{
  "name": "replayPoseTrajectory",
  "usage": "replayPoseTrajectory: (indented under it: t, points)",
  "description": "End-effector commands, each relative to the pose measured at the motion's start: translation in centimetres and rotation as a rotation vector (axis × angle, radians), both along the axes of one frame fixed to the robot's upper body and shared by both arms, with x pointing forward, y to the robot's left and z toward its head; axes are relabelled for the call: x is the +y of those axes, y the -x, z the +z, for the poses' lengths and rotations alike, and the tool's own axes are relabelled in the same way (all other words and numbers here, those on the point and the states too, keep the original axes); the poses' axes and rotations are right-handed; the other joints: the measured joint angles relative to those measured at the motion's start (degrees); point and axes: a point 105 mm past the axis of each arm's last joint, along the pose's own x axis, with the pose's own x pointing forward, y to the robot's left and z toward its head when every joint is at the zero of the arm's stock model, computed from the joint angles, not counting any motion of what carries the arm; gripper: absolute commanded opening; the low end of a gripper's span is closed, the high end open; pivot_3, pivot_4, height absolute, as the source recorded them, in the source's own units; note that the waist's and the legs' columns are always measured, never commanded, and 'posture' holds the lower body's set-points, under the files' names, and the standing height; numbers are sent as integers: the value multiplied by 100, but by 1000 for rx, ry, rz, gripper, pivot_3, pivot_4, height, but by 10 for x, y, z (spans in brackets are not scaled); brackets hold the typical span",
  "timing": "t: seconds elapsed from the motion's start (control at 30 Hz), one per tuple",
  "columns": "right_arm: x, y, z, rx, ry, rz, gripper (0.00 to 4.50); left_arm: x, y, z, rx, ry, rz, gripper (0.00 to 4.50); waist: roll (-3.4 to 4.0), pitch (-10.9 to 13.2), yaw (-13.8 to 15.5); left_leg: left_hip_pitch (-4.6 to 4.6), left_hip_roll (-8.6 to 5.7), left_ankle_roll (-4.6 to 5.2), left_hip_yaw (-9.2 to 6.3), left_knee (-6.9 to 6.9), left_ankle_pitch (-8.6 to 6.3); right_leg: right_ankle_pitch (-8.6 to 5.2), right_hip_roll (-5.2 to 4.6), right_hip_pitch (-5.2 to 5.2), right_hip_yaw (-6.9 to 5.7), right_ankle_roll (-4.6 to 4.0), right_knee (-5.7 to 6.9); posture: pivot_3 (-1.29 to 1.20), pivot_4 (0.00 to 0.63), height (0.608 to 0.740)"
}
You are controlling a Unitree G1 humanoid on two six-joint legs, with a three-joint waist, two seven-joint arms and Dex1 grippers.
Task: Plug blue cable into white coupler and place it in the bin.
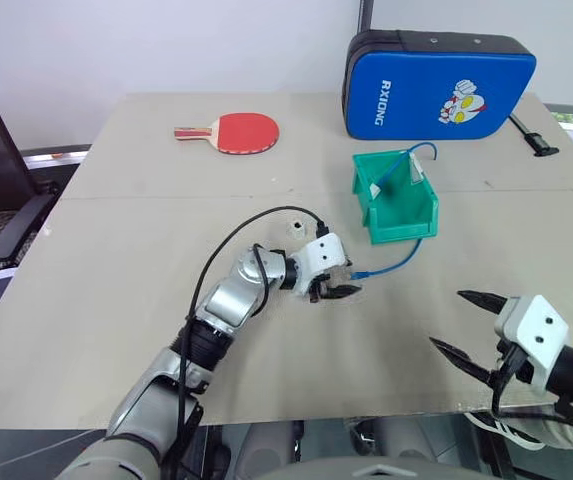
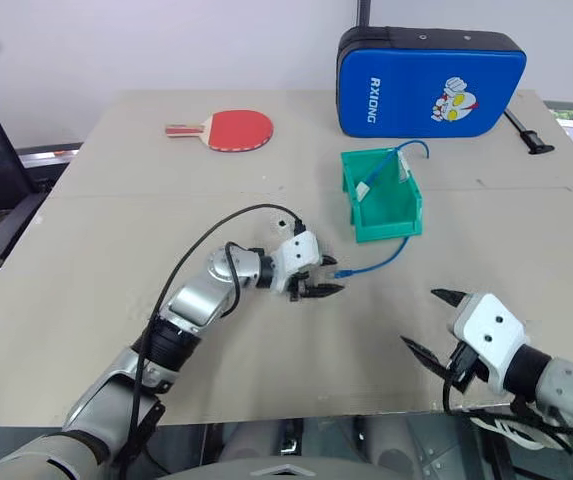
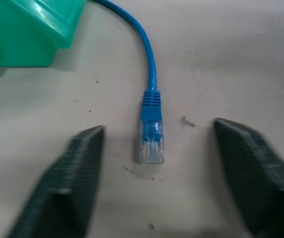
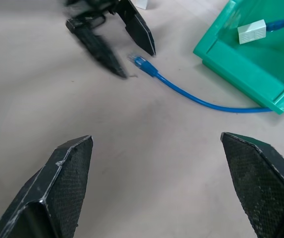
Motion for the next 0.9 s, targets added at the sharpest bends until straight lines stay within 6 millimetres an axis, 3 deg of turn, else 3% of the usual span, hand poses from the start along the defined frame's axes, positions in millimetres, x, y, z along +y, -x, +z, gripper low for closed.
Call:
replayPoseTrajectory:
  t: [0.03, 0.17, 0.2, 0.33, 0.5, 0.63, 0.7, 0.9]
  points:
    - [3, 4, 6, -48, -8, -39, 4068, 0, 5, -2, 8, -63, -73, 1384, 1, -2, 2, -1, 0, 0, 0, 0, 0, 0, 0, 0, 0, 0, -2, 0, 150, 731]
    - [1, 1, 3, -31, -47, -102, 4068, 6, 4, -1, 3, -68, -76, 116, 0, -3, 3, -4, 3, 0, 6, 0, 0, -1, -3, -1, 5, 1, -9, 0, 150, 731]
    - [2, 0, 2, -12, -100, -131, 4068, 7, 5, 2, 20, -36, -71, 54, 0, -2, 3, -4, 3, 0, 5, 0, 0, -1, -3, -1, 5, 0, -9, 0, 150, 731]
    - [23, -4, 4, 99, -453, -189, 4068, 4, 28, 39, 326, 282, -124, 54, -2, -3, -8, -8, 15, 0, -2, -2, 0, -1, -1, -7, 0, -1, -4, 0, 150, 731]
    - [48, -5, 13, 196, -732, -155, 4068, 14, 50, 78, 595, 483, -190, 54, 5, -6, -7, -20, 17, 0, -21, -1, 0, -1, -2, -12, -13, -1, -2, 0, 150, 731]
    - [64, -7, 26, 259, -928, -77, 4068, 18, 61, 93, 688, 559, -211, 54, 4, -6, -11, -19, 9, 1, -19, -1, 0, -1, -6, -10, -8, 0, -5, 0, 150, 731]
    - [67, -9, 29, 279, -965, -63, 3560, 17, 63, 93, 690, 559, -205, 0, 3, -6, -5, -19, 4, 1, -19, -1, 0, -1, -8, -8, -6, 0, -8, 0, 150, 731]
    - [79, -16, 39, 333, -1040, -19, 3560, 17, 70, 97, 711, 571, -221, 0, 3, -6, -13, -18, 1, 1, -15, -2, 0, -1, -4, -8, 3, 0, -8, 0, 150, 731]
